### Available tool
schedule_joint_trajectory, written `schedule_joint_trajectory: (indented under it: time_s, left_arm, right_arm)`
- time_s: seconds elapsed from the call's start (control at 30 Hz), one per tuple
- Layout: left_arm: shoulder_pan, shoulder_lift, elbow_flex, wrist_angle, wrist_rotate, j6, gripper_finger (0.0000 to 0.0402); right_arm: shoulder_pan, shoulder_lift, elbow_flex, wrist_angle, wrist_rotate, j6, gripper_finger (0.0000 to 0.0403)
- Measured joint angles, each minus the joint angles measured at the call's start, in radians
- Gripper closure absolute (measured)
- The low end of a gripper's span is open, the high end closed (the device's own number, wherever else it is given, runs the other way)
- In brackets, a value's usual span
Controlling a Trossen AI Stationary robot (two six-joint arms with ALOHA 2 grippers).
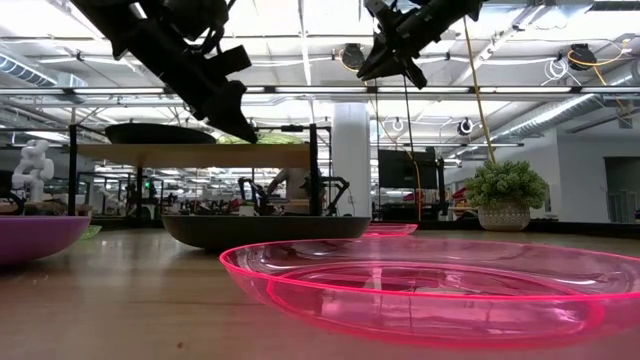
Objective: Place and stack plates onto a shelf
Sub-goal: Put the right green plate on the shelf
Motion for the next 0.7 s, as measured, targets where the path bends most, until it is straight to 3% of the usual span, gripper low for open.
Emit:
schedule_joint_trajectory:
  time_s: [0.7]
  left_arm:
    - [0.061,0.0,0.0,0.058,-0.005,-0.089,0.0398]
  right_arm:
    - [0.0,0.0,0.0,0.0,0.032,-0.013,0.036]
